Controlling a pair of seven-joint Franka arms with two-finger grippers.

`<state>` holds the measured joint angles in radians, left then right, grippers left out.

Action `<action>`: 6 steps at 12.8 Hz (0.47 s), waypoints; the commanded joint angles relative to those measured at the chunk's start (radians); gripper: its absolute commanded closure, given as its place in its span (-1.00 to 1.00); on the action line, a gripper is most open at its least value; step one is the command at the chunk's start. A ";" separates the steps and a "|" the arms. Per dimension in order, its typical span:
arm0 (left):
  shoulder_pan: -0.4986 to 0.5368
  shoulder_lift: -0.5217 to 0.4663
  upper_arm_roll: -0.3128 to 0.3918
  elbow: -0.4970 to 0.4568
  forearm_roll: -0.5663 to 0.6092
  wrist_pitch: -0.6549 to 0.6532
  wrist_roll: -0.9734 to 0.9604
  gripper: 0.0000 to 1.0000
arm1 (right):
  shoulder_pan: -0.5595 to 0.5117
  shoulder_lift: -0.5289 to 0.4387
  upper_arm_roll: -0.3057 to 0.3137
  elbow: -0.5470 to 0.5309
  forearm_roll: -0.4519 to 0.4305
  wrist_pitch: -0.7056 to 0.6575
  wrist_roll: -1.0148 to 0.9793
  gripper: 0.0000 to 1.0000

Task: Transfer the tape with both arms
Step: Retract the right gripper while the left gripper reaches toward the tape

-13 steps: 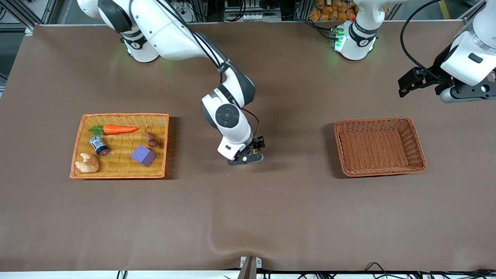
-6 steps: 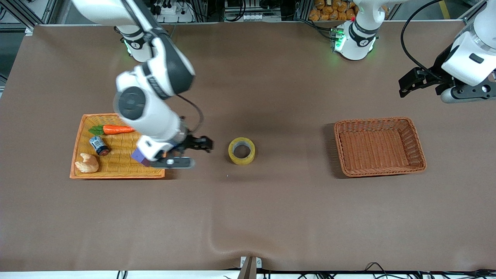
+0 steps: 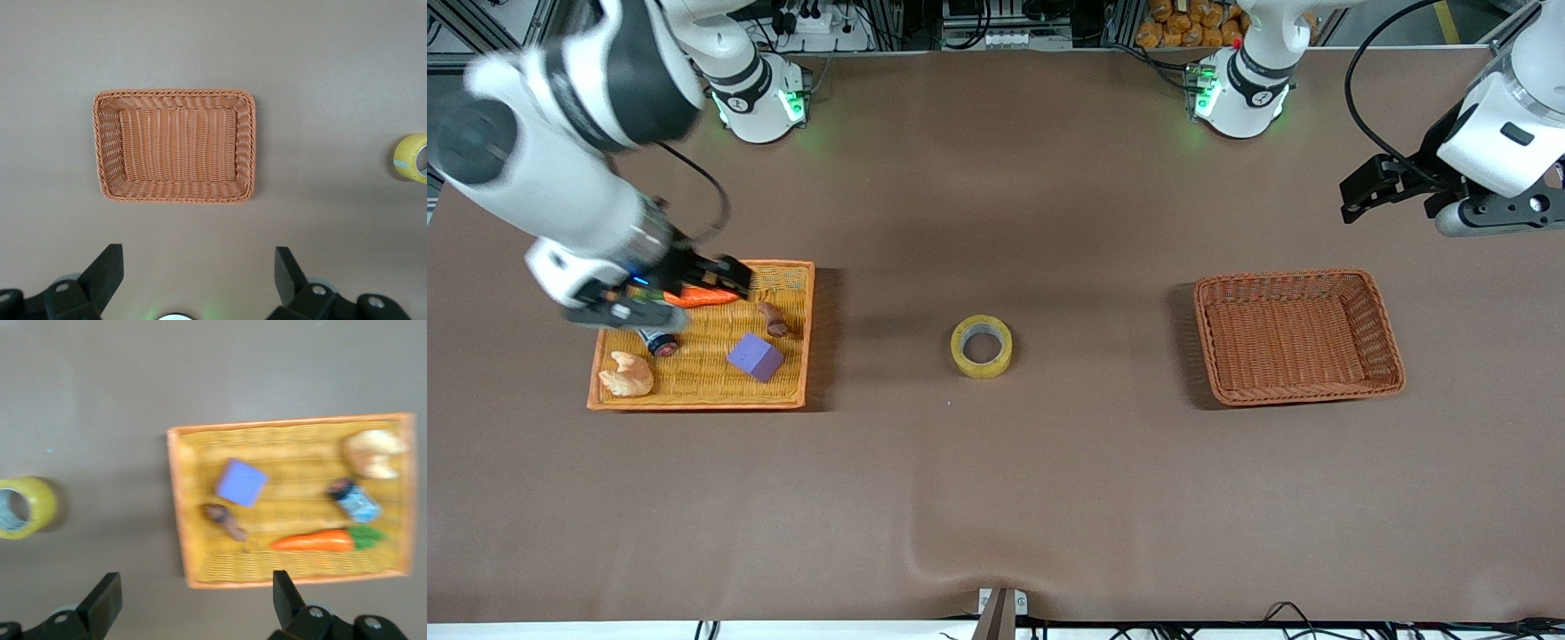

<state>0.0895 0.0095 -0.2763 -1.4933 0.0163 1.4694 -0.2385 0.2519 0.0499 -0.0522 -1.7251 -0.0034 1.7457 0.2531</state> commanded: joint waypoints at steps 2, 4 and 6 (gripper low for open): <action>-0.007 0.047 -0.003 0.008 -0.003 -0.003 0.005 -1.00 | -0.110 -0.070 0.015 0.034 -0.032 -0.093 -0.142 -1.00; -0.011 0.098 -0.006 0.008 -0.006 -0.003 0.021 -1.00 | -0.164 -0.067 0.017 0.088 -0.018 -0.156 -0.173 -1.00; -0.027 0.124 -0.036 0.008 -0.009 0.011 0.007 -1.00 | -0.163 -0.058 0.018 0.140 -0.017 -0.199 -0.169 -1.00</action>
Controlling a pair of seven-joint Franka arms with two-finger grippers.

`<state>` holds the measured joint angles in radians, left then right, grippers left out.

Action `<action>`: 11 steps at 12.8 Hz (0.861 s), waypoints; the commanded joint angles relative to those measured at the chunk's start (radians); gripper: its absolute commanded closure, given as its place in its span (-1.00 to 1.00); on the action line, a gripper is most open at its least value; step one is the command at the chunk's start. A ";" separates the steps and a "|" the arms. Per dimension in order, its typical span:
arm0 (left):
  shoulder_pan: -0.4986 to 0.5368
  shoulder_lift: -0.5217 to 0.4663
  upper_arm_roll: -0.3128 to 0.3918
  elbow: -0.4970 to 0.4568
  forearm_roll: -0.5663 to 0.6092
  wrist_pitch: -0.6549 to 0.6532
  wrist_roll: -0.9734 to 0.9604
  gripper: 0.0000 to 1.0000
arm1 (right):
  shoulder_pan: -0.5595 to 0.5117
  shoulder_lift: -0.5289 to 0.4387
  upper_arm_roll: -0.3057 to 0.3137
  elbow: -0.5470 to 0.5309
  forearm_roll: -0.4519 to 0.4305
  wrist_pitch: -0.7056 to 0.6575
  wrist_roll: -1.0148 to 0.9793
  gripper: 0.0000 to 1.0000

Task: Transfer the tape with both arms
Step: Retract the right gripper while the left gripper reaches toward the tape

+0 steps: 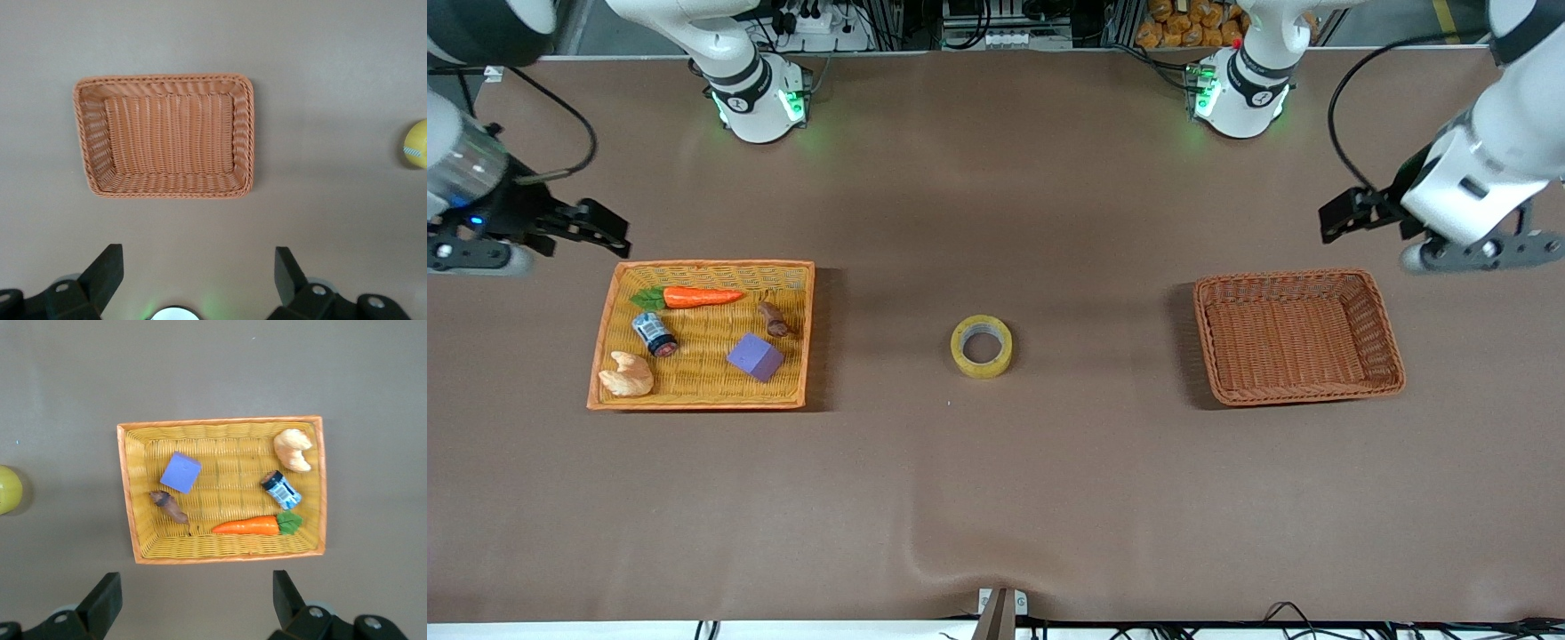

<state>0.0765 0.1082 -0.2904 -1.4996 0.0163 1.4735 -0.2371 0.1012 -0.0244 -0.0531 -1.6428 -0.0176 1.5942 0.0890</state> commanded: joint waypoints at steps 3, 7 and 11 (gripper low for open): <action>-0.127 0.132 -0.072 0.007 -0.019 0.210 -0.063 -1.00 | -0.018 0.018 0.018 0.063 0.033 -0.048 -0.005 -1.00; -0.334 0.330 -0.069 -0.002 -0.038 0.434 -0.371 -1.00 | -0.072 0.032 0.016 0.109 0.073 -0.060 -0.012 -1.00; -0.498 0.536 -0.055 0.004 0.034 0.654 -0.471 -1.00 | -0.109 0.037 0.024 0.113 0.076 -0.083 -0.012 -1.00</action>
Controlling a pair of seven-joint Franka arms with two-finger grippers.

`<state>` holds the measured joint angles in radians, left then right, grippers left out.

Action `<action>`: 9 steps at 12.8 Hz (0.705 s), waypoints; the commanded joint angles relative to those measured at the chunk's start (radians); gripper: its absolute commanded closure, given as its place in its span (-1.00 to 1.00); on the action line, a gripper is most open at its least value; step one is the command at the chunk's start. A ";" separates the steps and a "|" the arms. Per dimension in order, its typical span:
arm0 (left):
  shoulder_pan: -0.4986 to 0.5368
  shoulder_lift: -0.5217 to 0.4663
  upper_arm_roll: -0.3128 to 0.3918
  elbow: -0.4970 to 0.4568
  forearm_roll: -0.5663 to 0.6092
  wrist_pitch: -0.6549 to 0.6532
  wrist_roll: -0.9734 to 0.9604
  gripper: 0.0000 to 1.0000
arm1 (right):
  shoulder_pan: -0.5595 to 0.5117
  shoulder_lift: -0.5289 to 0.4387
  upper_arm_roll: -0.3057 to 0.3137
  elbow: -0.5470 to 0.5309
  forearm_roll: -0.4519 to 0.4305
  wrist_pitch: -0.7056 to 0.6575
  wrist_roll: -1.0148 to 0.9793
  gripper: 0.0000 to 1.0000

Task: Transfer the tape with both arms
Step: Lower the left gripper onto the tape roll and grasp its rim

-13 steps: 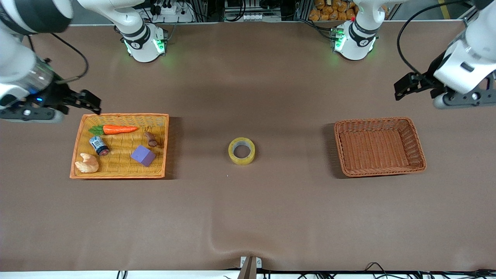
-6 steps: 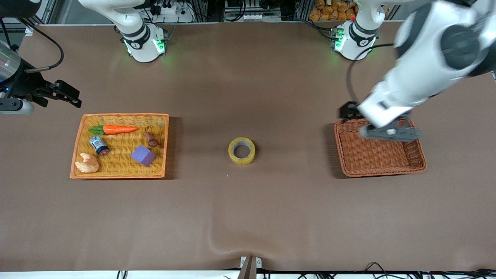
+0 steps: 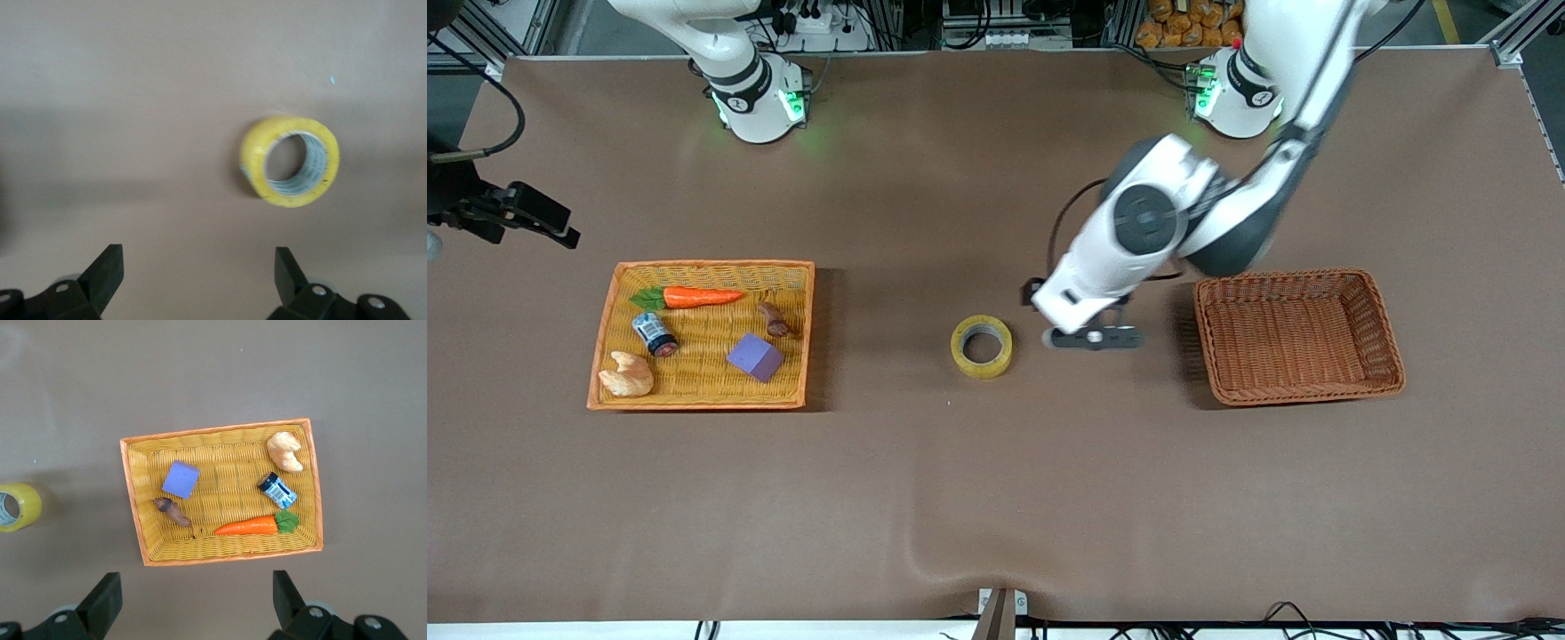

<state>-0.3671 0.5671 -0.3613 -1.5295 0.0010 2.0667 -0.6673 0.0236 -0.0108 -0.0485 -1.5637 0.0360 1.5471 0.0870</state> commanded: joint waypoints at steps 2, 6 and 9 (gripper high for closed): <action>-0.061 0.137 0.016 0.038 0.095 0.137 -0.074 -1.00 | -0.044 0.025 0.019 0.034 0.022 -0.036 -0.012 -1.00; -0.089 0.229 0.018 0.042 0.157 0.288 -0.075 -1.00 | -0.036 0.023 0.019 0.036 0.012 -0.038 -0.010 -1.00; -0.089 0.267 0.021 0.042 0.162 0.368 -0.077 -1.00 | -0.034 0.019 0.021 0.036 0.009 -0.047 -0.010 -1.00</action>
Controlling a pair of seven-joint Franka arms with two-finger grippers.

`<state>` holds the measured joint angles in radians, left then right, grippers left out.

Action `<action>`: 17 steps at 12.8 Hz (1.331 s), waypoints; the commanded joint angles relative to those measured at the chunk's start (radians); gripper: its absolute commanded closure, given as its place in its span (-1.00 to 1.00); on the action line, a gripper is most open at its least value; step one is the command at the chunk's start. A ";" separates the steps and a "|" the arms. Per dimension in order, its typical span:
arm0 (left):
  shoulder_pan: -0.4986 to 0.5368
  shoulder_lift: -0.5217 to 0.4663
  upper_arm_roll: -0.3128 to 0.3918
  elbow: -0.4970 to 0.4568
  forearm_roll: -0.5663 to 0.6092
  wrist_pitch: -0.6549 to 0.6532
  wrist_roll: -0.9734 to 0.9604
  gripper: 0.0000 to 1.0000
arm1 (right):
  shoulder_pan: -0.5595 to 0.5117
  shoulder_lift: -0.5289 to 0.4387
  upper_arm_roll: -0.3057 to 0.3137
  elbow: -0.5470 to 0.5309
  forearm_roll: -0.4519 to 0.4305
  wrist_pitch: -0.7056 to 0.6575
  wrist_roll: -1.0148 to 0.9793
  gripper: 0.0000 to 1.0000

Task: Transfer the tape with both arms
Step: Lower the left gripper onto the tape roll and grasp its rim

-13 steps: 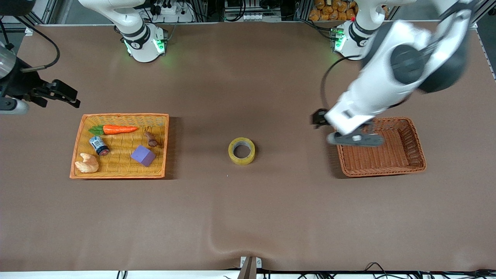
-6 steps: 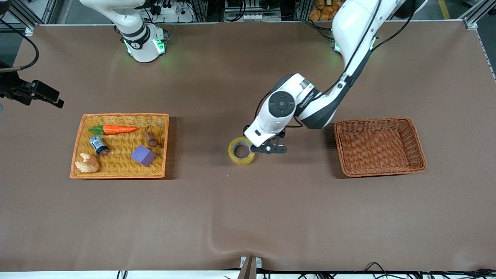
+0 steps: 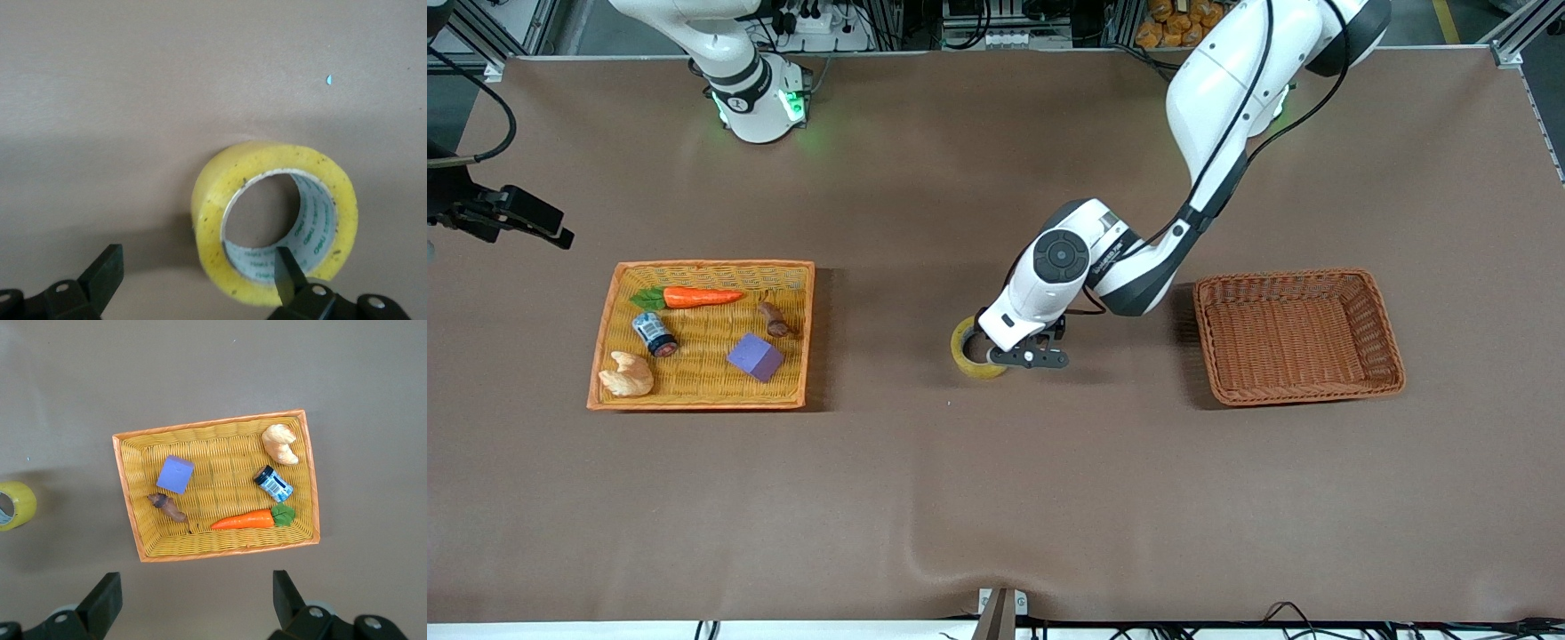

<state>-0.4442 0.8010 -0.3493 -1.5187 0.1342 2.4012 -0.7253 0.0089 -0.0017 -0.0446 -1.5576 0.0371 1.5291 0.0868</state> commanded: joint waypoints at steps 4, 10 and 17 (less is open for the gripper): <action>-0.013 0.061 0.012 0.034 0.025 0.065 -0.020 -0.75 | -0.013 0.011 0.019 0.030 0.006 -0.029 -0.012 -1.00; -0.021 0.061 0.020 0.032 0.030 0.064 -0.036 1.00 | -0.013 0.012 0.019 0.033 0.015 -0.030 -0.012 -1.00; 0.102 -0.246 0.036 -0.010 0.033 -0.185 -0.008 1.00 | -0.006 0.014 0.020 0.044 0.017 -0.029 -0.022 -1.00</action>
<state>-0.4128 0.7466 -0.3090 -1.4614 0.1374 2.3607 -0.7276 0.0092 -0.0015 -0.0310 -1.5439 0.0375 1.5185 0.0708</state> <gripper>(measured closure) 0.780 0.000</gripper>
